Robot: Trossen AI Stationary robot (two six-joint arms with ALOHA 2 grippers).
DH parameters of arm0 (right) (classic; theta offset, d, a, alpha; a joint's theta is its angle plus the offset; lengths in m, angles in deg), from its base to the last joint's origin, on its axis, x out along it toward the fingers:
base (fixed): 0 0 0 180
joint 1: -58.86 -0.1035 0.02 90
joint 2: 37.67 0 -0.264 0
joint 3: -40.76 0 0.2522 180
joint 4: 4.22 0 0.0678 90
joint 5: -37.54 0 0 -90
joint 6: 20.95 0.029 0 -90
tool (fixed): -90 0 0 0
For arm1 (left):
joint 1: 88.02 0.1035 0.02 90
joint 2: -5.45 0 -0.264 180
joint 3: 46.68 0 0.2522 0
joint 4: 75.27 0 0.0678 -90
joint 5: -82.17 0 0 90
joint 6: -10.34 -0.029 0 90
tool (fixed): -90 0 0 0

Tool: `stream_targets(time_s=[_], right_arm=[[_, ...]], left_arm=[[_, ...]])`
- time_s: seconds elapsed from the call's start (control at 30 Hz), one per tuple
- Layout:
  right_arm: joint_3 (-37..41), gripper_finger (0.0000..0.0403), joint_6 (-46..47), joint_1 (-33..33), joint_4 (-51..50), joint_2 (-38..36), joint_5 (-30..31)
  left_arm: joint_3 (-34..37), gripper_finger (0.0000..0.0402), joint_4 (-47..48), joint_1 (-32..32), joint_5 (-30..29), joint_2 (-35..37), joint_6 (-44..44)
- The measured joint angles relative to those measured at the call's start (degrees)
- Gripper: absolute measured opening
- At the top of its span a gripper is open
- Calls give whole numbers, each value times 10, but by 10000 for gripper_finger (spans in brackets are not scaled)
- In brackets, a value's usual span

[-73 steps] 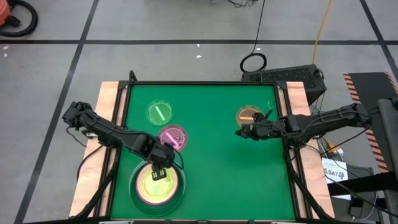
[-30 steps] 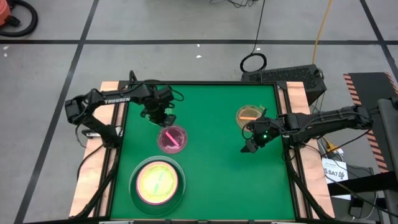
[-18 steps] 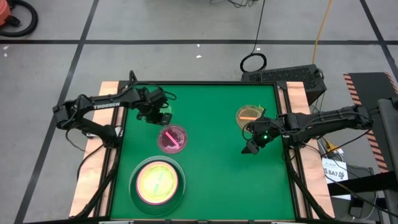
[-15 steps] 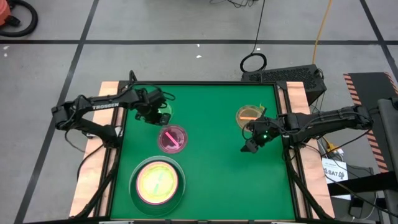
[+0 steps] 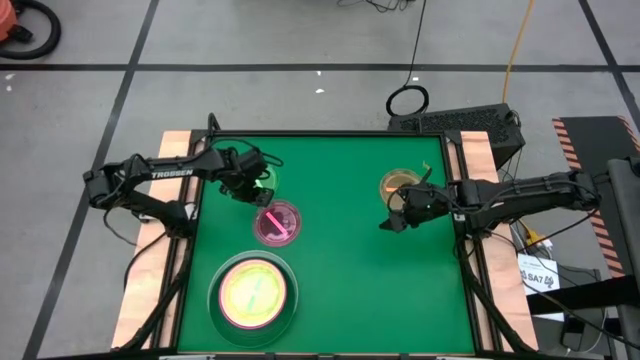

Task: Stack plastic plates
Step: Stack the small pink plate on top of the stacked small green plate

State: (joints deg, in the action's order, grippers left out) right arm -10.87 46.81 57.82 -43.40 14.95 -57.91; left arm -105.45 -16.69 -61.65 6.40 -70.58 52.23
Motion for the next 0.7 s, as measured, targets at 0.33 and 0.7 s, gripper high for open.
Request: stream_targets(time_s=[0.33, 0.7], right_arm=[[0, 281, 32, 0, 32, 0, 29], [0, 281, 60, -1, 56, 1, 72]], left_arm=[[1, 186, 0, -15, -52, -8, 1], [61, 186, -51, -37, -51, -10, 46]])
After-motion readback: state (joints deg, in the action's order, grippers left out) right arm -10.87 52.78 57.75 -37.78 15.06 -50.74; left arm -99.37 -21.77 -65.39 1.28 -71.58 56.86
